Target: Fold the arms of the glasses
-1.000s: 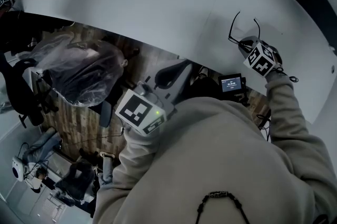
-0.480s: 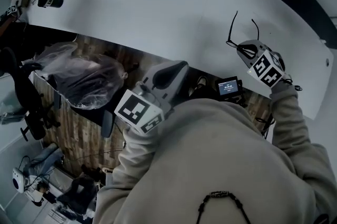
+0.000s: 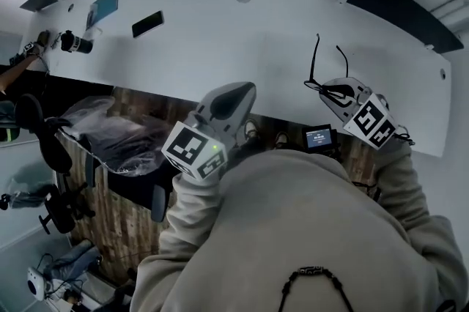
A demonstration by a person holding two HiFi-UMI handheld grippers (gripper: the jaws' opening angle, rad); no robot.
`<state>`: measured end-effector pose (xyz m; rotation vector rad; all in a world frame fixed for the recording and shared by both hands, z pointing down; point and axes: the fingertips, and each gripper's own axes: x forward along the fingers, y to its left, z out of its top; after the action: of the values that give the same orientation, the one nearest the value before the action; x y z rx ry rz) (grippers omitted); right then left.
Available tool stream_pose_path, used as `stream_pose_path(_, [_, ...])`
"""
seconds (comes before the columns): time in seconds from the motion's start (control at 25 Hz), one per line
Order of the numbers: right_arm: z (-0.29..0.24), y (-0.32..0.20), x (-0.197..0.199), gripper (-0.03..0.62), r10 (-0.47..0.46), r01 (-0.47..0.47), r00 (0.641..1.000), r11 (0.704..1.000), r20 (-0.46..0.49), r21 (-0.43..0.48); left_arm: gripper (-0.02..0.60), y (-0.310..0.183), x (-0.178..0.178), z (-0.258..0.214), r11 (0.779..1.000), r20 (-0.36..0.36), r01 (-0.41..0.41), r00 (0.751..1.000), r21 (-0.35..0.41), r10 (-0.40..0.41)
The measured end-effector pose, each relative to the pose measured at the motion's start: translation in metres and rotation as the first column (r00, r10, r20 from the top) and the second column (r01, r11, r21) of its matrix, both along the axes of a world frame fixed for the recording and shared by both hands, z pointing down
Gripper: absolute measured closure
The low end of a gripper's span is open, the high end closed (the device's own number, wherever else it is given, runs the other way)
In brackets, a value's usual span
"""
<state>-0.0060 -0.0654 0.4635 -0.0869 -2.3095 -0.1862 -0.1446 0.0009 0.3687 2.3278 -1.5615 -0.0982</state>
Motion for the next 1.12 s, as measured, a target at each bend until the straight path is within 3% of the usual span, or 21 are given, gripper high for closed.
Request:
stream_pose_path(0.16, [-0.035,0.008,-0.005,0.537,0.041,-0.043,0.993,0.999,0.111,0.015,0.577,-0.008,-0.004,-0.011,1.000,0.052,-0.018,0.999,0.018,0.017])
stream_pose_path(0.36, [-0.085,0.022,-0.002,0.537,0.092,-0.074,0.959,0.994,0.267,-0.075,0.577,-0.034,-0.010,-0.055,0.993,0.067,-0.037,0.997,0.110,0.030])
stream_pose_path(0.48, [-0.102,0.024,-0.002,0.537,0.105,-0.061,0.933,0.989,0.343,-0.136,0.569,-0.055,-0.001,-0.075,0.982,0.165,-0.112,0.983,0.150,0.086])
stream_pose_path(0.56, [-0.116,0.028,-0.005,0.537,0.125,-0.046,0.909,0.978,0.397,-0.202,0.554,-0.065,0.008,-0.079,0.976,0.249,-0.168,0.960,0.139,0.130])
stream_pose_path(0.68, [-0.145,0.036,-0.007,0.537,0.159,0.003,0.862,0.948,0.480,-0.319,0.448,-0.078,0.021,-0.083,0.962,0.359,-0.248,0.913,0.116,0.192])
stream_pose_path(0.76, [-0.166,0.041,-0.010,0.537,0.176,0.059,0.832,0.916,0.527,-0.398,0.403,-0.088,0.025,-0.082,0.958,0.449,-0.275,0.869,0.088,0.208])
stream_pose_path(0.88, [-0.197,0.054,-0.013,0.537,0.160,0.147,0.805,0.879,0.571,-0.454,0.388,-0.103,0.036,-0.084,0.952,0.587,-0.299,0.783,0.065,0.206])
stream_pose_path(1.0, [-0.213,0.064,-0.018,0.537,0.146,0.185,0.801,0.862,0.580,-0.472,0.388,-0.109,0.052,-0.101,0.929,0.626,-0.353,0.751,0.110,0.211])
stream_pose_path(1.12, [-0.217,0.064,-0.022,0.537,0.155,0.173,0.803,0.863,0.575,-0.475,0.388,-0.115,0.062,-0.111,0.913,0.661,-0.382,0.723,0.140,0.202])
